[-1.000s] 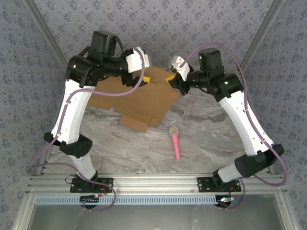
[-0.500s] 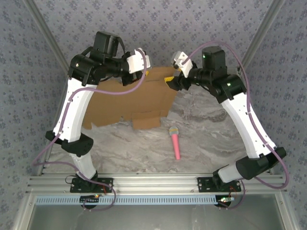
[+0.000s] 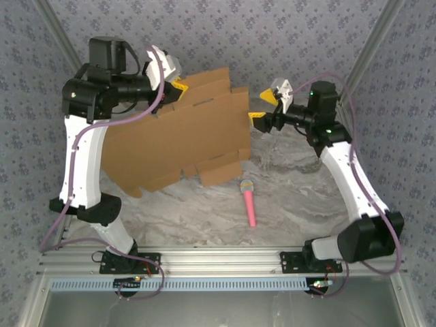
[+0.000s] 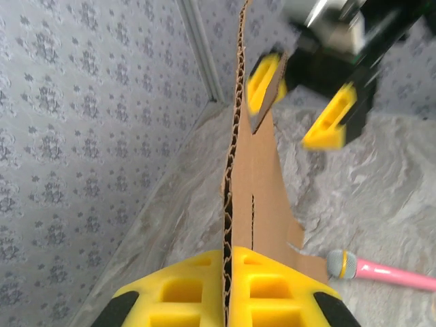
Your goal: Fold the paper box
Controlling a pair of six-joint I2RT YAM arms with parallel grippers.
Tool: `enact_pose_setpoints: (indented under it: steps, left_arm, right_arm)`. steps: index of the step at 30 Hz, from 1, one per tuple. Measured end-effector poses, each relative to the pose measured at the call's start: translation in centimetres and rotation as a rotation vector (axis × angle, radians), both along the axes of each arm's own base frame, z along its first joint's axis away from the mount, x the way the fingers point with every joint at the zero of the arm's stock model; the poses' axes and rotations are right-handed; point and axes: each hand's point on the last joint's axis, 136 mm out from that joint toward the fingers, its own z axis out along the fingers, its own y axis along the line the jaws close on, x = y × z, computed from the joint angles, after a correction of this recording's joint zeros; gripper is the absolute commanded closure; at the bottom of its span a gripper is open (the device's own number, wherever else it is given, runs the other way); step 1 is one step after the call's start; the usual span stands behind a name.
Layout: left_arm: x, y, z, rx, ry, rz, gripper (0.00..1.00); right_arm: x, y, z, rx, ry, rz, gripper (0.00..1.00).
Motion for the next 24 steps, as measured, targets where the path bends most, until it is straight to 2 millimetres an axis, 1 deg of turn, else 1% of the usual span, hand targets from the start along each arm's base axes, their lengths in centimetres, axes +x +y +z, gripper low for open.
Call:
enact_pose_setpoints:
  steps: [2, 4, 5, 6, 8, 12, 16, 17, 21, 24]
  left_arm:
    - [-0.5, 0.3, 0.8, -0.039, 0.007, -0.007, 1.0]
    - [-0.7, 0.6, 1.3, -0.073, 0.016, -0.01, 1.0]
    - [-0.7, 0.7, 1.5, -0.088, 0.024, -0.012, 1.0]
    - [-0.6, 0.8, 1.7, -0.101, 0.031, -0.013, 1.0]
    - [-0.4, 0.9, 1.9, -0.123, 0.045, -0.013, 1.0]
    - [0.0, 1.2, 2.2, -0.153, 0.069, -0.002, 1.0]
    - [0.4, 1.5, 2.4, -0.171, 0.08, 0.019, 1.0]
    - [0.6, 1.6, 2.4, -0.176, 0.085, 0.026, 1.0]
    - [1.3, 1.8, 2.4, -0.186, 0.097, 0.043, 1.0]
    - [1.8, 1.9, 2.1, -0.188, 0.107, 0.055, 1.0]
  right_arm:
    - [0.9, 0.5, -2.2, 0.018, 0.043, 0.023, 0.18]
    - [1.4, 1.0, -3.9, 0.036, 0.073, 0.047, 0.22]
    - [1.5, 1.2, -4.3, 0.044, 0.077, 0.058, 0.26]
    - [1.6, 1.5, -4.4, 0.052, 0.072, 0.073, 0.33]
    - [1.4, 2.2, -4.0, 0.07, 0.051, 0.105, 0.49]
    - [0.9, 3.2, -2.7, 0.101, -0.001, 0.152, 0.68]
    - [0.8, 3.3, -2.2, 0.114, -0.025, 0.158, 0.76]
    - [0.8, 3.3, -2.1, 0.115, -0.028, 0.157, 0.8]
    - [0.7, 3.3, -1.9, 0.12, -0.033, 0.156, 0.88]
    - [0.8, 3.2, -1.9, 0.121, -0.029, 0.149, 0.96]
